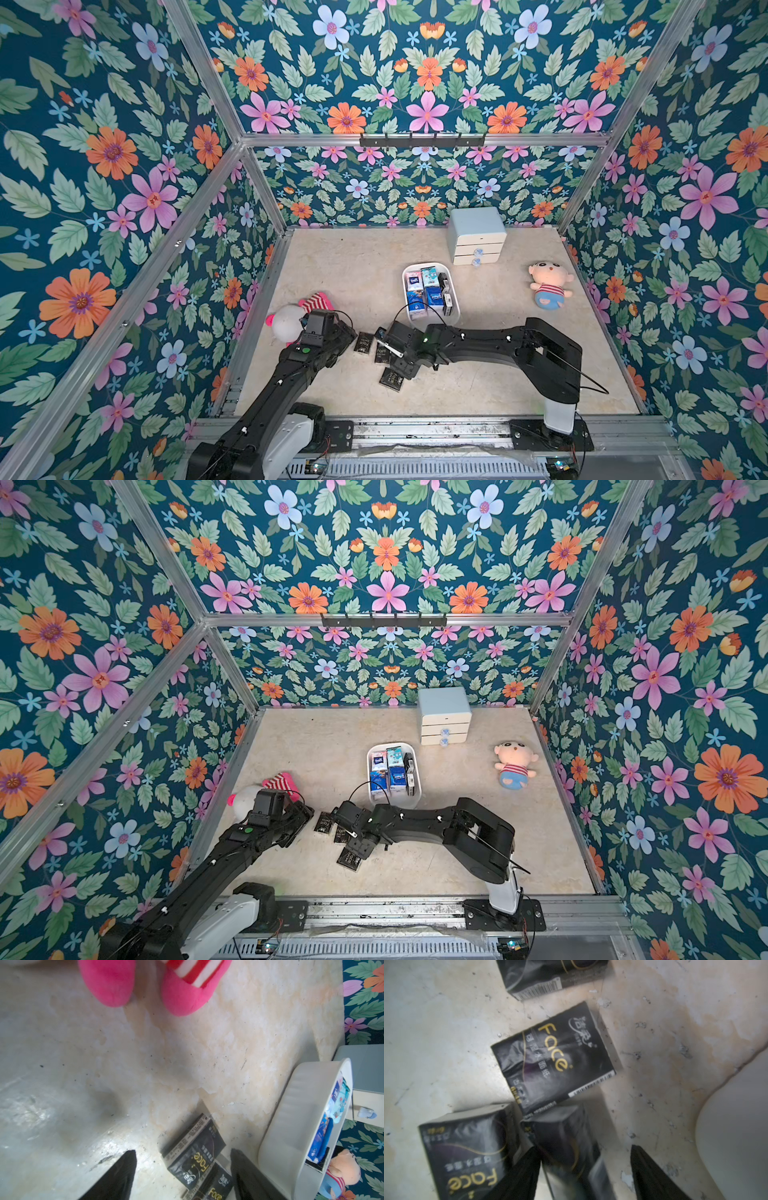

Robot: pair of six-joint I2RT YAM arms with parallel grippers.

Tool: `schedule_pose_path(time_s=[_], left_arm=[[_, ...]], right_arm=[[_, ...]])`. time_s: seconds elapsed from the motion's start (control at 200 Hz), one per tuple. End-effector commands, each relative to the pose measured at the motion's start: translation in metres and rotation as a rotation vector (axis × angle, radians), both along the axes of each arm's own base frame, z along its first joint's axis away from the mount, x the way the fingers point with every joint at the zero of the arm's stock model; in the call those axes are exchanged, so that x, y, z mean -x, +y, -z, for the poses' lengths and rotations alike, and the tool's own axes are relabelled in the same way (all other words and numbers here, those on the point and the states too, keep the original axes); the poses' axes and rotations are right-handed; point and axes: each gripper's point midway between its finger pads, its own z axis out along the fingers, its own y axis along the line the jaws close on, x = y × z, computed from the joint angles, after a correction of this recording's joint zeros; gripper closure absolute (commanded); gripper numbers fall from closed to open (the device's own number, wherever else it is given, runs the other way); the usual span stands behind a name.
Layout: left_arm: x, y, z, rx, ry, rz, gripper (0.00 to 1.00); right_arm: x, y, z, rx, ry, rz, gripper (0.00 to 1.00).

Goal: Put the pocket tissues into the storage box
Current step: Pick up the pocket tissues from the center of the board, then place the pocket tissues in the storage box.

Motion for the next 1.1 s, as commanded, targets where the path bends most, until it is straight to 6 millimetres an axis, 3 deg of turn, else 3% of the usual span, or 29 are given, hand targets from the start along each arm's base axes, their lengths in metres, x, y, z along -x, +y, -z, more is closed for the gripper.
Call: schedule_pose_path(time_s=[0.0, 0.14, 0.235, 0.405, 0.535, 0.785, 1.095], left_arm=[[0.002, 0.001, -0.001, -0.002, 0.012, -0.003, 0.23], [0.000, 0.001, -0.004, 0.000, 0.006, -0.005, 0.23], [-0.001, 0.001, -0.006, 0.001, 0.007, -0.003, 0.23], [-0.005, -0.001, -0.010, 0.002, 0.006, 0.003, 0.23], [-0.007, -0.002, -0.014, 0.010, -0.004, 0.003, 0.23], [-0.018, -0.009, -0.015, 0.032, -0.006, 0.018, 0.23], [-0.032, -0.030, -0.023, 0.101, -0.015, 0.085, 0.24]], right_arm=[[-0.001, 0.003, 0.002, 0.014, -0.012, -0.016, 0.27], [-0.001, 0.003, 0.004, 0.017, -0.006, -0.015, 0.28], [-0.002, 0.004, 0.002, 0.011, -0.009, -0.007, 0.33], [-0.002, 0.015, -0.017, -0.048, 0.011, 0.031, 0.67], [0.000, 0.019, -0.036, -0.103, 0.027, 0.063, 0.82], [-0.015, 0.002, -0.081, -0.185, -0.063, 0.209, 0.84], [-0.077, -0.034, -0.135, -0.440, -0.051, 0.511, 0.81]])
